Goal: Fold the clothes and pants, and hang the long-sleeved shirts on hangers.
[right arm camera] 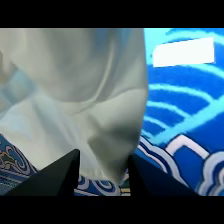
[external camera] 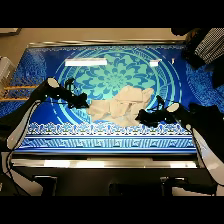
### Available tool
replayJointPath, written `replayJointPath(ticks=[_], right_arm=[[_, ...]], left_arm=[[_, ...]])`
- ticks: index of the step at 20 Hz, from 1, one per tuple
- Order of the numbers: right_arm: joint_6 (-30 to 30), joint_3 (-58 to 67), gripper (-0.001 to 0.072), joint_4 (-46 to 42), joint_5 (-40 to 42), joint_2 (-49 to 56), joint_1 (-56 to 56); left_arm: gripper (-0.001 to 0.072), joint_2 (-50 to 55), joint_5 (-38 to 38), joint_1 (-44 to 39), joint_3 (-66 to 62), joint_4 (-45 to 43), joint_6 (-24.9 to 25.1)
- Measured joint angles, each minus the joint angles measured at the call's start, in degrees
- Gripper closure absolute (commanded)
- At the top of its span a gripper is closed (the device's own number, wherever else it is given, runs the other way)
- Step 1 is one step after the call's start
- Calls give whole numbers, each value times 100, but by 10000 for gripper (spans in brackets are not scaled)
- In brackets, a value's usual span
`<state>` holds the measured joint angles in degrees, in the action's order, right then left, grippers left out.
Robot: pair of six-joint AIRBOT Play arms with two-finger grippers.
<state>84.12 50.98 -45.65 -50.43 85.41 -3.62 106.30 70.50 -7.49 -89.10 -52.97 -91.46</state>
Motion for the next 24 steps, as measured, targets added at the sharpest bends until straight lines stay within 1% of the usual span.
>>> replayJointPath(ticks=[1, 2, 6, 9, 12, 16, 19, 22, 24], right_arm=[[48, -11, 527, 4, 59, 33, -76], [94, -22, 683, -31, 109, 61, -140], [192, -31, 683, -142, 181, -138, -256], [208, 315, 683, -173, 144, -778, -282], [339, 1220, 683, -629, 9, -1665, -291], [782, 3005, 683, -1779, -299, -2865, -291], [1108, 4304, 683, -2590, -568, -3654, -293], [1471, 5276, 683, -3296, -754, -4249, -297], [1764, 5643, 683, -3657, -811, -4448, -299]], left_arm=[[686, 2, 0, 0, 0, -4, 0], [686, 0, 2, 0, 0, -4, 0], [687, -59, 42, 46, 0, -9, 2], [687, -341, 129, 205, -155, -9, 28], [687, -940, 289, 470, -680, 7, 72], [687, -2214, 433, 876, -1735, 11, 59], [687, -3410, 461, 1165, -2323, -103, -260], [687, -4487, 413, 1318, -2553, -732, -841], [687, -5007, 345, 1364, -2621, -1226, -1209]])
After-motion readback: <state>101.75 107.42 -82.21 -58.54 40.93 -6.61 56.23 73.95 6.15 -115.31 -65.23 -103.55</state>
